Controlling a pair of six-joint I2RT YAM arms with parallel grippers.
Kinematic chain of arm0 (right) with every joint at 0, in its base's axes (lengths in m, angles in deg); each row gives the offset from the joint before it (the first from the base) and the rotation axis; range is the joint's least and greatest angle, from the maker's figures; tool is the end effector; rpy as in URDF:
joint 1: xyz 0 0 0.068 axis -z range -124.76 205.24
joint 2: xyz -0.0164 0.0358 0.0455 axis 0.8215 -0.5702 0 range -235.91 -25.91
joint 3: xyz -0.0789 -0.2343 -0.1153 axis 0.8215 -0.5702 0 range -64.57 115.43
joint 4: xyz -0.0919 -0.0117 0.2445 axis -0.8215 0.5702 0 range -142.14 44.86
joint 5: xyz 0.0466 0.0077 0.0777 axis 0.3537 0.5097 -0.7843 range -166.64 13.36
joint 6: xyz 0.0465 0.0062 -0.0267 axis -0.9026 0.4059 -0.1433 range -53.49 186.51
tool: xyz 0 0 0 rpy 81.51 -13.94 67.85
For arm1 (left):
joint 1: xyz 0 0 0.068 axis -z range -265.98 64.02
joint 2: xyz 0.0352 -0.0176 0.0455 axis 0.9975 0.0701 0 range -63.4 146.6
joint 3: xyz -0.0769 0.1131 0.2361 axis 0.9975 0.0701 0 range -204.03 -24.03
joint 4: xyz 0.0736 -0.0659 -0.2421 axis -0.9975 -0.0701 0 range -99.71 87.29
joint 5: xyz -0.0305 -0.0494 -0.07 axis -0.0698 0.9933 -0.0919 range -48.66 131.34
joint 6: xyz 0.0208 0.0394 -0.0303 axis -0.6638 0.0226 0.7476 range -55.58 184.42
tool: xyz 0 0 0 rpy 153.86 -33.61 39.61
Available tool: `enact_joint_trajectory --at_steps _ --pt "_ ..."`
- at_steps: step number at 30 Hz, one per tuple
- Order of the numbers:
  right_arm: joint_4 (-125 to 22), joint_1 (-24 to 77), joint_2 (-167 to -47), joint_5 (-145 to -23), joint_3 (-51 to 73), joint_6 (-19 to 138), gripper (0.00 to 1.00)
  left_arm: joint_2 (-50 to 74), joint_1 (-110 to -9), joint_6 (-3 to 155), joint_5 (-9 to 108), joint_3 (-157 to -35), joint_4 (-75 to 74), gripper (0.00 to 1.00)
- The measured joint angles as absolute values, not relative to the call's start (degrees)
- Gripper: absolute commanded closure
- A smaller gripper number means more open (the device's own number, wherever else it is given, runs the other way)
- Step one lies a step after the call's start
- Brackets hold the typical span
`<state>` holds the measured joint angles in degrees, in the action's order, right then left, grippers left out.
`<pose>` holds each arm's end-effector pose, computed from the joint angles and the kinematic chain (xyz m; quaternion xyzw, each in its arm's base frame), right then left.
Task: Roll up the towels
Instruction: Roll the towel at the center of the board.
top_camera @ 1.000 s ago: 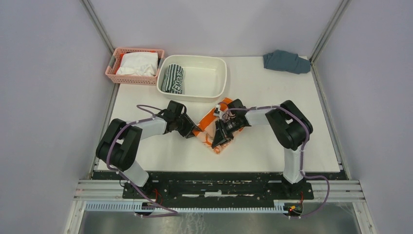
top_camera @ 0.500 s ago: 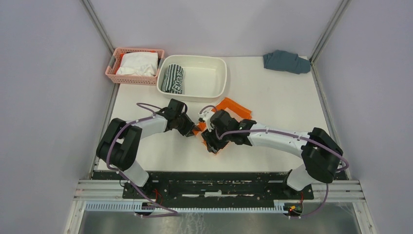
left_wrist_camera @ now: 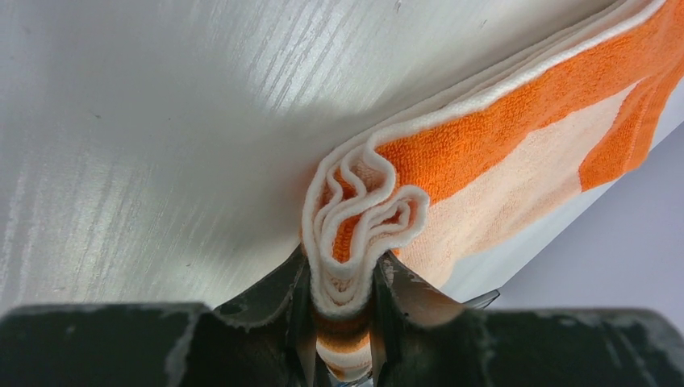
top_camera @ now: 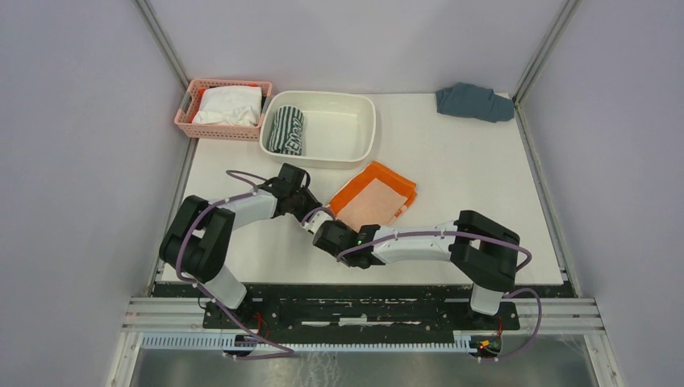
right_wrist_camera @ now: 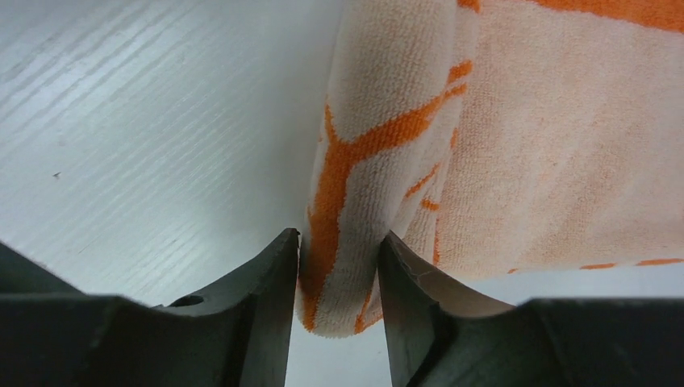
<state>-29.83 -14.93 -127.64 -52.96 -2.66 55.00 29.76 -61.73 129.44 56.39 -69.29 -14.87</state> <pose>0.1323 0.3246 0.1668 -0.4222 0.8524 0.0034 0.3086 0.2675 -0.1306 0.1416 -0.3019 0.9095 -0.2699 0.0934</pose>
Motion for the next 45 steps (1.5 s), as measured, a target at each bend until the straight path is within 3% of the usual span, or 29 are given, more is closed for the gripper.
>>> enact_joint_trajectory --at_steps 6,10,18,27,37,45 --pt "-29.0 -15.0 -128.4 -50.8 -1.8 56.1 0.9 28.6 -61.7 129.4 55.9 -68.5 -15.3 0.63" --pt "-28.9 -13.5 -128.2 -57.7 -1.2 56.5 0.99 25.7 -61.9 129.0 54.8 -67.2 -17.8 0.5" --pt "-33.2 1.2 -125.4 -92.0 -2.4 52.7 1.0 14.5 -65.2 126.4 52.1 -63.1 -23.0 0.29" --pt "-55.3 13.7 -133.6 -123.4 -11.0 37.3 1.0 3.1 -68.9 124.7 53.6 -58.6 -21.4 0.25" --pt "-89.1 23.2 -145.9 -139.6 -19.5 11.5 1.0 5.2 -69.8 124.6 58.5 -55.5 -15.6 0.26" --pt "-94.3 24.6 -148.0 -141.5 -19.6 9.0 1.0 12.8 -69.8 124.0 62.7 -56.2 -10.3 0.26"
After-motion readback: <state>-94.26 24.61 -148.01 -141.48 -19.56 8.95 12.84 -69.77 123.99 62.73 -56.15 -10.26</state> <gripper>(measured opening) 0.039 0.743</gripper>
